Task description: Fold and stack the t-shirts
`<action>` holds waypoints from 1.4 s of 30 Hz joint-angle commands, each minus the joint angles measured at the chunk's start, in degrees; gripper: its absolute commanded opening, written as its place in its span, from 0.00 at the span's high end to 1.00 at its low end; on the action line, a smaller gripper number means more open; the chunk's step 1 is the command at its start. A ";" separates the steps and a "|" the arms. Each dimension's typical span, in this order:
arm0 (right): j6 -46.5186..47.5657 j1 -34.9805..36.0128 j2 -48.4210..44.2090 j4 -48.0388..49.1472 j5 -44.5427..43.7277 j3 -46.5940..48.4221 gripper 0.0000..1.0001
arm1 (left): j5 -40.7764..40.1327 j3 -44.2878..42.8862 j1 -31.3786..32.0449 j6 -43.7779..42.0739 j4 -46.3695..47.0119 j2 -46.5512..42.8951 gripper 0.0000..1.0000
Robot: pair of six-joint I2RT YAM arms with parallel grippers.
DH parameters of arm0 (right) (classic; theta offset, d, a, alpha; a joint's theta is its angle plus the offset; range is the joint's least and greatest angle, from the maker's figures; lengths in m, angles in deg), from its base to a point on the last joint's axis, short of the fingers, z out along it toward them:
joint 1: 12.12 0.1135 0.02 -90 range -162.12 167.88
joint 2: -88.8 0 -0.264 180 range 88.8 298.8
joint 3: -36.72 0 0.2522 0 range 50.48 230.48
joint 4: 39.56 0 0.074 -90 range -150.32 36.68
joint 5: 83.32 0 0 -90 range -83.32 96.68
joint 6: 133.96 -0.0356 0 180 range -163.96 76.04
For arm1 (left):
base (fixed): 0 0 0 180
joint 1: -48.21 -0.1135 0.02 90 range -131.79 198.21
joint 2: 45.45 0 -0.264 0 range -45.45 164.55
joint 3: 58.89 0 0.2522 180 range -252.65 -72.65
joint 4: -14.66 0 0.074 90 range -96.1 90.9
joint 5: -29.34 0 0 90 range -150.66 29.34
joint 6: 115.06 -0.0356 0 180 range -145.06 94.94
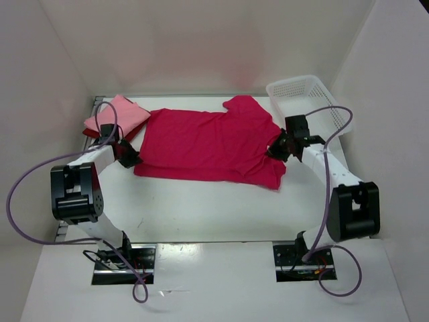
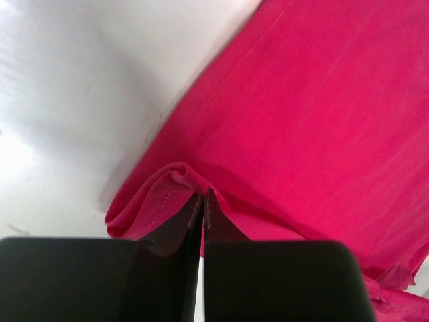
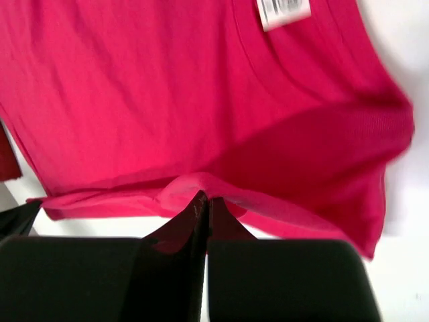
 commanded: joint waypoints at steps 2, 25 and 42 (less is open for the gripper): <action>3.80 -1.40 5.84 5.11 -2.39 7.82 1.00 | -1.08 -4.19 0.71 0.21 3.49 2.48 0.97; 9.42 -2.10 27.83 9.77 -2.30 29.98 0.80 | -2.75 -2.62 0.71 1.37 9.04 -3.38 0.34; 6.52 -0.43 -5.64 10.48 1.38 -5.23 1.00 | -0.82 10.75 -0.44 7.15 12.46 -3.49 0.62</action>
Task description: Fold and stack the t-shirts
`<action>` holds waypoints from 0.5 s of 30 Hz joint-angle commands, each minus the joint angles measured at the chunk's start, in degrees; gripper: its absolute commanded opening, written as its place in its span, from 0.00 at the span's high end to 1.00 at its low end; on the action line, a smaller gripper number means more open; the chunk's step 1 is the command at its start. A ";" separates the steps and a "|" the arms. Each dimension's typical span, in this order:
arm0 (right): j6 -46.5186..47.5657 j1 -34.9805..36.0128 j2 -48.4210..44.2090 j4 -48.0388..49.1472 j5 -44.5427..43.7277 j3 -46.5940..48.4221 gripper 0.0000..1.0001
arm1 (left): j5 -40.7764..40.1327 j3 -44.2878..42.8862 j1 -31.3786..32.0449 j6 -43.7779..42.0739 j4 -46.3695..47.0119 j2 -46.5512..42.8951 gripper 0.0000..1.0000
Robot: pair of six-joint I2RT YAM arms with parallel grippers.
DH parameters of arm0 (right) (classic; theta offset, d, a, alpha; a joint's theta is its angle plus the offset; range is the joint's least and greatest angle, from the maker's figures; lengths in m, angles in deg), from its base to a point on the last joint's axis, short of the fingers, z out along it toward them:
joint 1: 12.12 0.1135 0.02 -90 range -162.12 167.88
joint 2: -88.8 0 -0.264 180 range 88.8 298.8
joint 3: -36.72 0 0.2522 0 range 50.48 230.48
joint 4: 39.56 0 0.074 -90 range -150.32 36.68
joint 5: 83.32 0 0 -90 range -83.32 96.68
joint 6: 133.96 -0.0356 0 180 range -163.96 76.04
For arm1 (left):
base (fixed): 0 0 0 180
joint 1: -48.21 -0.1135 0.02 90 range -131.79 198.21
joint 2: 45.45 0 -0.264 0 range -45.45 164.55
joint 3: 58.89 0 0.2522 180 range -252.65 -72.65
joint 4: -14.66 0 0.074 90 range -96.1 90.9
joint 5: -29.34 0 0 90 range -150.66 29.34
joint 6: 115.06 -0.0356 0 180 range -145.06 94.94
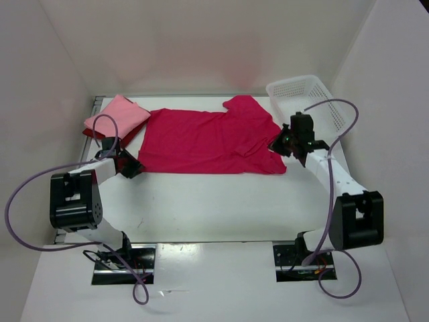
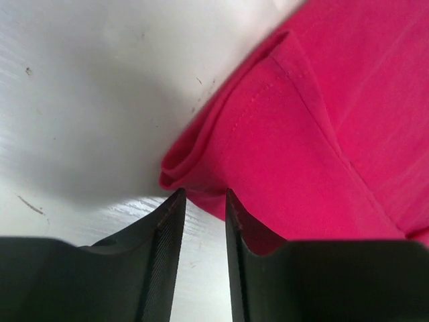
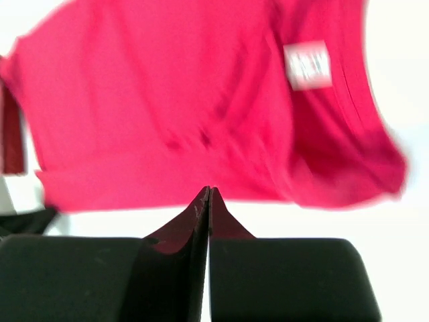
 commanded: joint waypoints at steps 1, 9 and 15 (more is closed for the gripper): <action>-1.93 0.44 -4.91 0.68 1.43 -6.79 0.96 | 0.76 -0.29 -0.42 2.69 4.32 1.23 0.63; -8.95 0.44 -3.88 2.08 -0.49 -15.49 0.56 | 0.76 -0.99 -1.03 2.79 3.55 5.38 0.90; -11.52 -2.89 -3.87 4.29 -4.63 -19.02 0.52 | 1.99 4.19 -8.84 -0.90 0.65 0.45 0.93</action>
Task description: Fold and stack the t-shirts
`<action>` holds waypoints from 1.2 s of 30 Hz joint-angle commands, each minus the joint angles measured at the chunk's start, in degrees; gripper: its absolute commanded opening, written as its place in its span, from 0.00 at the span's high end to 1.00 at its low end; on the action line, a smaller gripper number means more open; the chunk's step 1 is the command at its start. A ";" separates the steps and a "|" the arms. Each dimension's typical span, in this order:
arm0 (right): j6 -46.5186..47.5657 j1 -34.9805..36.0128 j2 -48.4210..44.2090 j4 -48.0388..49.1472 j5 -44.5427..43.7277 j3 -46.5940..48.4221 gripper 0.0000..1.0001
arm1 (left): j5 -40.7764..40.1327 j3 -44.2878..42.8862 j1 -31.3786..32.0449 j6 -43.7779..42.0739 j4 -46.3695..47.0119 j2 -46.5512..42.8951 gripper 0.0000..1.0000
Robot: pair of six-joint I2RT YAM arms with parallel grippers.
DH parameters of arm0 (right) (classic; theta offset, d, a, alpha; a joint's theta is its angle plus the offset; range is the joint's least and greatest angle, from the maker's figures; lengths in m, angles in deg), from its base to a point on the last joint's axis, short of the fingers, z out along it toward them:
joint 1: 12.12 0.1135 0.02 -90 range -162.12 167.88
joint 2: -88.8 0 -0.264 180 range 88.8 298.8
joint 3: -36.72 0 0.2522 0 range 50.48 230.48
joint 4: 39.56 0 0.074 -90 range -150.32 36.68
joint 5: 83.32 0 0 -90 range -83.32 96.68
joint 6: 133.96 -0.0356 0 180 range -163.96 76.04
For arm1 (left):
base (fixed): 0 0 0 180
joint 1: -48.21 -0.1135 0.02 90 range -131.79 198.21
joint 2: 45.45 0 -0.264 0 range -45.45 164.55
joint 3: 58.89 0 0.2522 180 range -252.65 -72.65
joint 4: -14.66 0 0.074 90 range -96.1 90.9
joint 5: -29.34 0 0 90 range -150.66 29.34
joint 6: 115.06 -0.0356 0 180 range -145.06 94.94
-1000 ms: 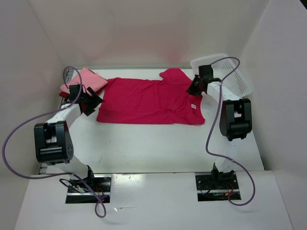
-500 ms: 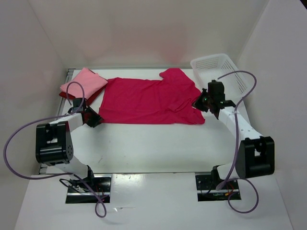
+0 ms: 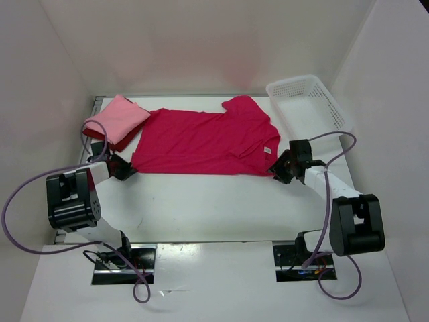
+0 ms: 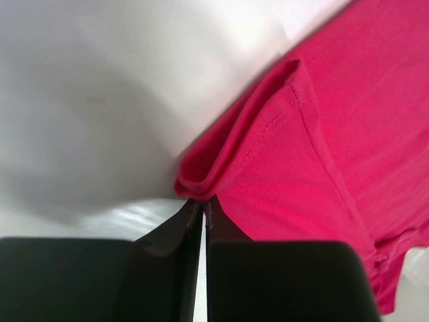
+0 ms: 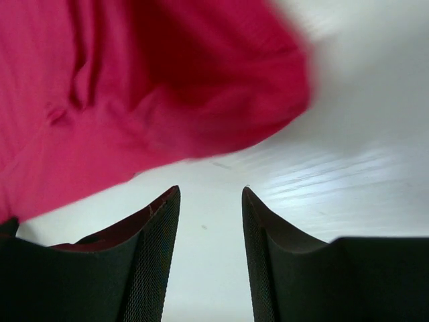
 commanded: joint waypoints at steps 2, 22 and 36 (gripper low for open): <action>-2.45 -3.32 0.87 3.57 -3.67 -1.14 0.52 | -0.22 3.17 -4.68 -3.18 -3.84 -1.72 0.93; 4.92 -0.95 -1.86 0.41 2.30 6.32 0.49 | 0.49 3.26 -4.68 -4.32 -3.84 -4.27 0.88; 11.44 2.57 11.33 -0.31 7.75 10.73 0.52 | 1.02 3.26 -4.68 -3.79 -3.31 -4.88 0.86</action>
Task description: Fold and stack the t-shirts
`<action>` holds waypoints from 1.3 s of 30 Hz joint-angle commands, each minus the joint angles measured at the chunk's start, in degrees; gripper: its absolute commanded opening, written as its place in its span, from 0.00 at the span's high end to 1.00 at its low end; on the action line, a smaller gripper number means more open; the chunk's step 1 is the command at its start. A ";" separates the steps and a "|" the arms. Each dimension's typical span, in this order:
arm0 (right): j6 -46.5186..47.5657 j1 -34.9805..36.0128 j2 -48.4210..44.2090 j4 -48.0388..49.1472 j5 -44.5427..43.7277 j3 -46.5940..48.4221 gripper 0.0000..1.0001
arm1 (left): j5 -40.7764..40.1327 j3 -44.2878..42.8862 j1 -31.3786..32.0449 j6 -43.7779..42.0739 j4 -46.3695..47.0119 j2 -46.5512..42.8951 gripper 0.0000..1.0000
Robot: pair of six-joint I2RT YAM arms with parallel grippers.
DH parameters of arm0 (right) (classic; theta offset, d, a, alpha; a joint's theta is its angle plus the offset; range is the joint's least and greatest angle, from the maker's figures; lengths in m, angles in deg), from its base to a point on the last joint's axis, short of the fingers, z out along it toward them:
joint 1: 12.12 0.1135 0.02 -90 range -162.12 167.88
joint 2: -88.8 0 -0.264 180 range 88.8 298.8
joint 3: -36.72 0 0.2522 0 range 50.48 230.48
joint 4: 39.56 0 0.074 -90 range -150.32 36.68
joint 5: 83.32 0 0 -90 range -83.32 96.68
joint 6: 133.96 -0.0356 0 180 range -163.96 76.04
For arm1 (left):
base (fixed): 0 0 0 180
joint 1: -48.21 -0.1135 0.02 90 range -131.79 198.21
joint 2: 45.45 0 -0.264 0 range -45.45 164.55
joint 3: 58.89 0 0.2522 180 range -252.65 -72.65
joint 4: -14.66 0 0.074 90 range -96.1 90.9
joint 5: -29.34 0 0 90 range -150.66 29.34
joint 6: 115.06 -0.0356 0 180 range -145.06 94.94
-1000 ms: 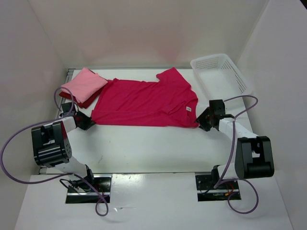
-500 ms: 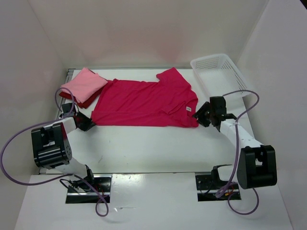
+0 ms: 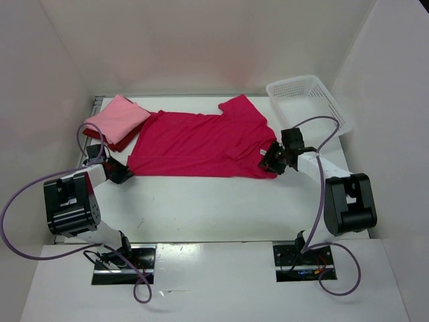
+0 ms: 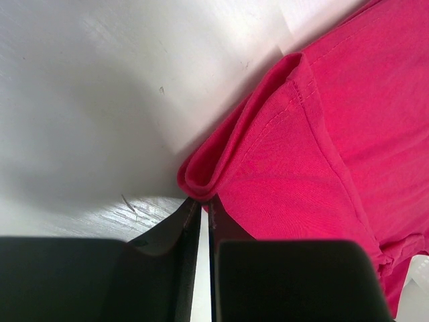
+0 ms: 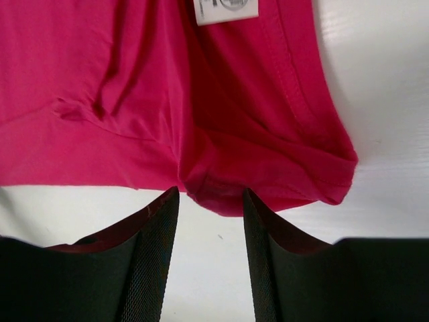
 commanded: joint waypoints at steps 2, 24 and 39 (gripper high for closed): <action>1.71 0.80 1.83 0.27 0.87 2.92 0.52 | 0.03 0.79 0.02 -0.93 -0.71 -1.38 0.86; -0.22 -2.89 11.14 -0.79 -13.72 9.34 0.83 | -2.25 -0.97 0.02 -1.54 -2.03 -0.86 0.86; -0.74 -2.73 -6.25 -6.85 -7.75 7.17 0.55 | -1.72 -5.89 0.80 -5.23 -8.97 -11.22 0.40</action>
